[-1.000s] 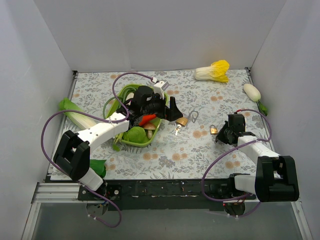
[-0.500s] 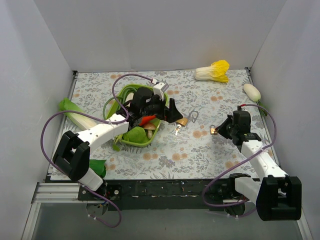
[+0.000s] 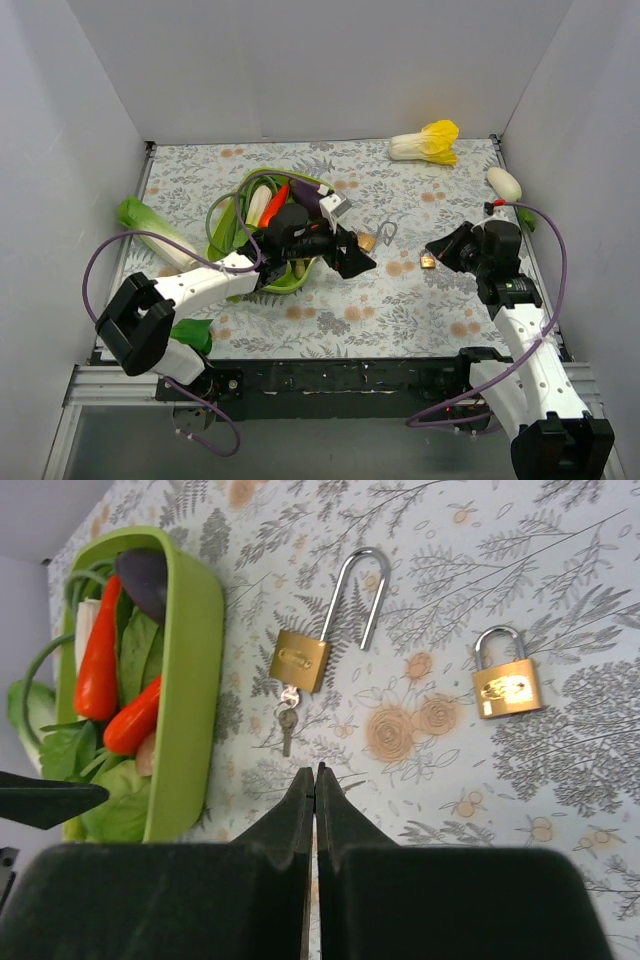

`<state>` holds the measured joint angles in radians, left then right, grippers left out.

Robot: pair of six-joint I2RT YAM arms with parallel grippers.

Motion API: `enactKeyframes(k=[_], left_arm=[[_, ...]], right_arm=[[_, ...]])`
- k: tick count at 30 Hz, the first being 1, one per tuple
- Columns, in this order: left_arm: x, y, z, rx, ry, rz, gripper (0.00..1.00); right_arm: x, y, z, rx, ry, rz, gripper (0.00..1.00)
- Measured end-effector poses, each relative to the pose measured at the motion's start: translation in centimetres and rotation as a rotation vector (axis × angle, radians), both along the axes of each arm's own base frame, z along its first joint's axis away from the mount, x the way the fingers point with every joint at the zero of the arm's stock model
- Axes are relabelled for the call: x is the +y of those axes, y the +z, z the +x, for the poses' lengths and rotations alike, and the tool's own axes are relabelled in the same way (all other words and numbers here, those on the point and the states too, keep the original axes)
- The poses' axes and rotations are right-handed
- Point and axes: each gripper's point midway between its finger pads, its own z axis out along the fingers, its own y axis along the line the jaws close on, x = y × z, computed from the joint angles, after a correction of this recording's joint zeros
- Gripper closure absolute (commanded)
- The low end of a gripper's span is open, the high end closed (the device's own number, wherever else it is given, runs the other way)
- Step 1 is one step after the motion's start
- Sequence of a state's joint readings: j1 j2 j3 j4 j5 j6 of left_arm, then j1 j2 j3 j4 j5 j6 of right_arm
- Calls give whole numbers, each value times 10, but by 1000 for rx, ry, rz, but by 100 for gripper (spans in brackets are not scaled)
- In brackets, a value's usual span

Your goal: Unlock with the key

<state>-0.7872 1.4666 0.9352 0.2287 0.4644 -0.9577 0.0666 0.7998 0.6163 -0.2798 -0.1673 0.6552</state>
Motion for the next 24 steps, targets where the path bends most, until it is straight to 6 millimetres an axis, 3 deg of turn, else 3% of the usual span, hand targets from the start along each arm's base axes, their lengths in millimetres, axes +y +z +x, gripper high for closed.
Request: enactKeyframes(k=[8, 16, 20, 24], left_arm=[[-21, 18, -20, -69, -76, -162, 2], [-77, 16, -36, -156, -162, -192, 2], [-90, 8, -31, -177, -155, -184, 2], [-96, 7, -23, -196, -133, -186, 12]], right_arm=[[24, 33, -14, -28, 90, 133, 99], [37, 70, -23, -92, 147, 212, 99], [41, 76, -28, -102, 165, 238, 99], [43, 80, -32, -108, 178, 255, 99]])
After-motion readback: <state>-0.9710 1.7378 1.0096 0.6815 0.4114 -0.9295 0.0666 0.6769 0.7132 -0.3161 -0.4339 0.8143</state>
